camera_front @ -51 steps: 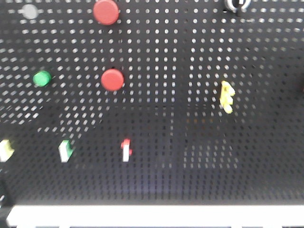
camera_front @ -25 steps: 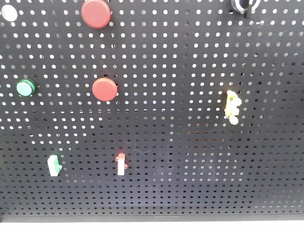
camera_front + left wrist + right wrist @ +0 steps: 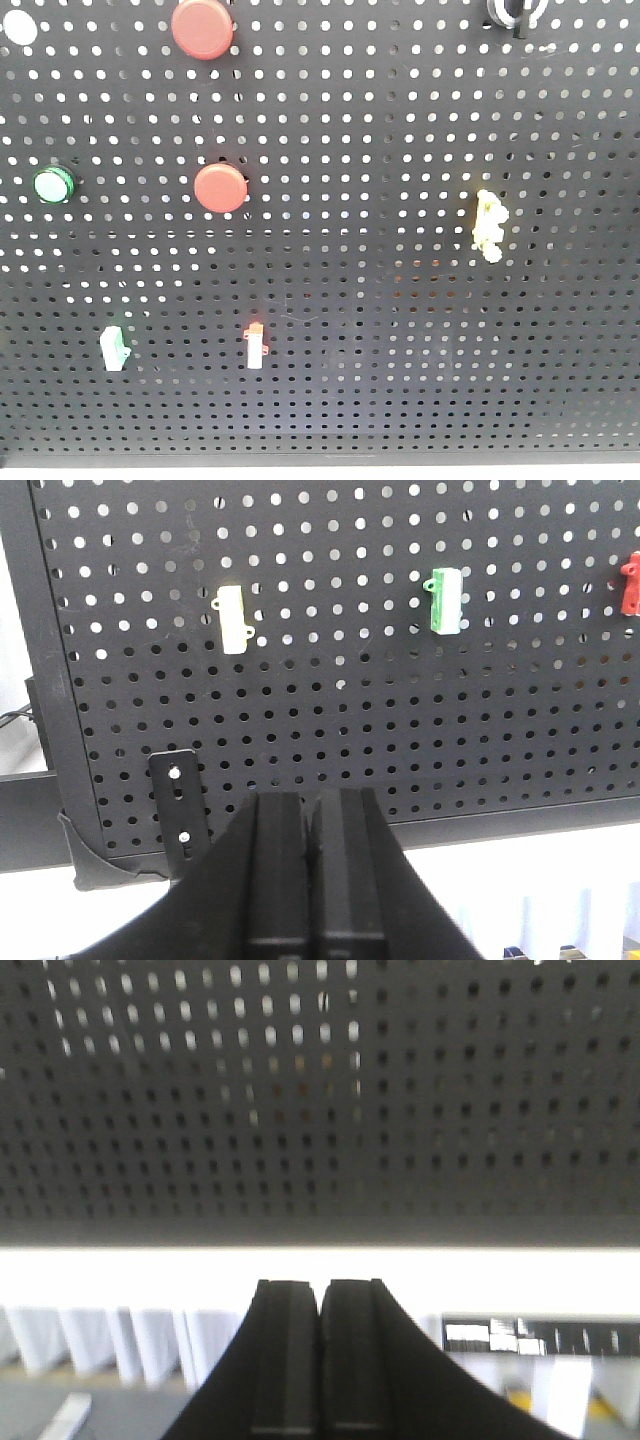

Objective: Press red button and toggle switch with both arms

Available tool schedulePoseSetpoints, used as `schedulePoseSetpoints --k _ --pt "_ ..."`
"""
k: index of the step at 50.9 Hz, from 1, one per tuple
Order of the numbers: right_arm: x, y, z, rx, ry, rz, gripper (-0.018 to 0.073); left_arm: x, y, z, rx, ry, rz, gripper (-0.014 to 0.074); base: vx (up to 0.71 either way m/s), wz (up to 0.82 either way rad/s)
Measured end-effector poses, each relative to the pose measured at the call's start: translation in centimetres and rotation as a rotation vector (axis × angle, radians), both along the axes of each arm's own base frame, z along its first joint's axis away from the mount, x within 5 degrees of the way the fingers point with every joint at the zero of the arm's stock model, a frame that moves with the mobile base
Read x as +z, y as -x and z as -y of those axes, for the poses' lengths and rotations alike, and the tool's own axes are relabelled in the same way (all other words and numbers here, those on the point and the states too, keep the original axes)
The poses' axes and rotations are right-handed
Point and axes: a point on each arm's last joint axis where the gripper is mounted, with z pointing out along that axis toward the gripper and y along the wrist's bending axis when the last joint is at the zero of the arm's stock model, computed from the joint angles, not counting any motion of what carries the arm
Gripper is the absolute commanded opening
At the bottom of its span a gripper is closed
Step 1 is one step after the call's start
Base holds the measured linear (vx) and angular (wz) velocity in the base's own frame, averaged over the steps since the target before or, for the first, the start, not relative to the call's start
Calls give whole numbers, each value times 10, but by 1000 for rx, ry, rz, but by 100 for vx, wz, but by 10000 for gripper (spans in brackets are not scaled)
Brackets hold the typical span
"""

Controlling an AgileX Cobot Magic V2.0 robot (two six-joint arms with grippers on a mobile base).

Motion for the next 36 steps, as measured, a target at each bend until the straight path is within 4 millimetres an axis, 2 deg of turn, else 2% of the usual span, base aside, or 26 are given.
schedulePoseSetpoints --k 7,15,20,24,28,29,36 --pt "16 1 0 5 -41 172 -3 6 1 0 -2 4 63 1 0 0" --pt "37 5 0 10 -104 310 -3 27 7 0 -17 61 302 1 0 0" --pt "70 11 1 10 -103 359 -3 44 11 -1 -31 130 354 1 0 0" --pt "100 13 1 5 -61 361 -3 74 19 -2 -34 154 355 1 0 0" --pt "134 11 1 -4 5 361 -3 108 22 -3 -24 131 283 1 0 0" --pt "174 -3 0 -14 82 329 -3 156 16 -2 -5 66 183 1 0 0" --pt "201 -31 -4 -13 108 279 -3 201 -14 1 2 24 46 1 0 0"
